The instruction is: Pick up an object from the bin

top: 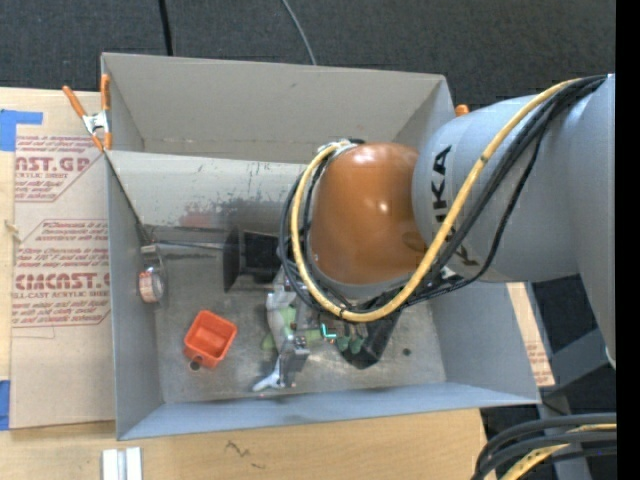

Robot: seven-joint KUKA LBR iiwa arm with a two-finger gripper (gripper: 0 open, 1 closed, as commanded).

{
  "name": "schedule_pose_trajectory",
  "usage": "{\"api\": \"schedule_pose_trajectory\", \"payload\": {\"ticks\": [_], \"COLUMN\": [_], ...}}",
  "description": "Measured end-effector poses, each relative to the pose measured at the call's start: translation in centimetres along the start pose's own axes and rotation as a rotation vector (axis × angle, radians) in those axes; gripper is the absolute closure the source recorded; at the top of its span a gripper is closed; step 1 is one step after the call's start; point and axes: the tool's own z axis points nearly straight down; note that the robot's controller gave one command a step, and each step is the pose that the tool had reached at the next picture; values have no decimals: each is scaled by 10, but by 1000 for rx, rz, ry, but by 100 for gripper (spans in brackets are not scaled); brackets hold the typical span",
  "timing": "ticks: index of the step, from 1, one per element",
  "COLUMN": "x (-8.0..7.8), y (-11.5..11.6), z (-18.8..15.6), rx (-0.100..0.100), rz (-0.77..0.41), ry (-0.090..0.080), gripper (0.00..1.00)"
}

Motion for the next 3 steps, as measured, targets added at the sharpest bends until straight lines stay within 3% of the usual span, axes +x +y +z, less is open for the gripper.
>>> {"api": "schedule_pose_trajectory", "payload": {"ticks": [1, 2, 3], "x": [-2, -7, -13], "y": [-1, -5, -5], "z": [-4, 54, 107], "rx": [-1, 0, 1], "rz": [2, -294, -443], "ry": [-7, -14, -26], "gripper": [0, 0, 0]}}
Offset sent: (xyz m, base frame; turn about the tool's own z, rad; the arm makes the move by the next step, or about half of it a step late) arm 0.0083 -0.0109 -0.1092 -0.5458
